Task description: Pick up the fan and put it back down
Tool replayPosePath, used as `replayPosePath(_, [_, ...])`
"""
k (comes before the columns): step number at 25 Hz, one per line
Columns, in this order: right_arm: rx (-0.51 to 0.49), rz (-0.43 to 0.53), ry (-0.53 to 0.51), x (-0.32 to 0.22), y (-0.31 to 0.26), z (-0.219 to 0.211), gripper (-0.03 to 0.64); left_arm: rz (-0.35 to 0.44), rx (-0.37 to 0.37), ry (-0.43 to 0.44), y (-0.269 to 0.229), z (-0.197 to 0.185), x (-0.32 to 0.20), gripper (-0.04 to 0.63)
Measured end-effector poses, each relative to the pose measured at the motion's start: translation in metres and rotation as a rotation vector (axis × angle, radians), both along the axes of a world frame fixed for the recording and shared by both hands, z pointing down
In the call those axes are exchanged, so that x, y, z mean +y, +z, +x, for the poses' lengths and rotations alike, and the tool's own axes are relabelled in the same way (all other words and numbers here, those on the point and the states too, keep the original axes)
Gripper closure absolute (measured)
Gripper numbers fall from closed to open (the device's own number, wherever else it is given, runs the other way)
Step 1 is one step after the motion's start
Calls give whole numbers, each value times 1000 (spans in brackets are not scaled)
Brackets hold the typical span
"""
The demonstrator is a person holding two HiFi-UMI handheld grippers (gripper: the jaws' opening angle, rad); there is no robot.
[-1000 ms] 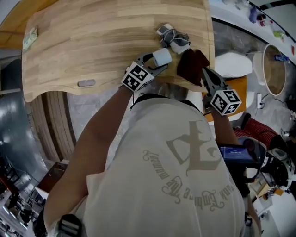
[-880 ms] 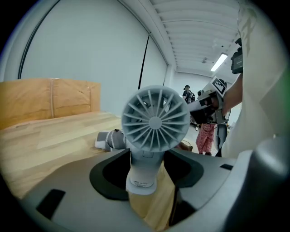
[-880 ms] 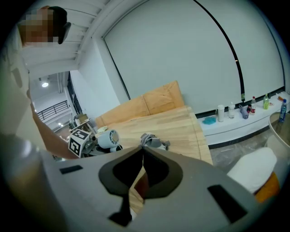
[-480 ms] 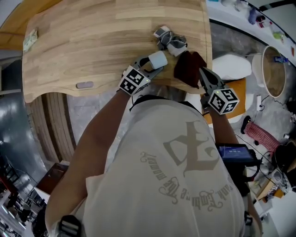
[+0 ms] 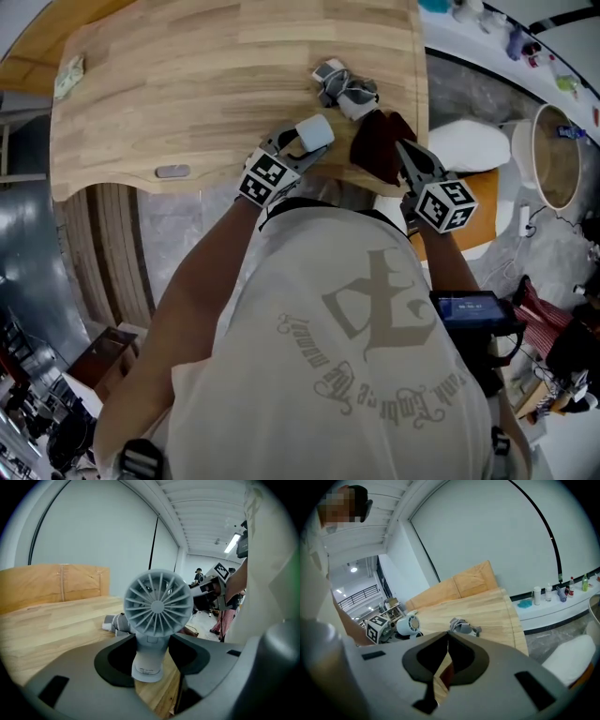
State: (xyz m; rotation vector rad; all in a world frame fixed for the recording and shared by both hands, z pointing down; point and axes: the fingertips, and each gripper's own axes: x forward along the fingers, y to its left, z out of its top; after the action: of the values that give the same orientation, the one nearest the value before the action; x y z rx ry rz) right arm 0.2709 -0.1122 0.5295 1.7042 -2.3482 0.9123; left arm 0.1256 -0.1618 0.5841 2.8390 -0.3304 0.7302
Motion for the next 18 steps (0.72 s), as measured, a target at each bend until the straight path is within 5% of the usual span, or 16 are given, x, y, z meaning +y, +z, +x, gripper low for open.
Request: replayPosePath(18, [-37,70,-132,-11,-12,-42,603,1,76,-183,-56,-44,24,367])
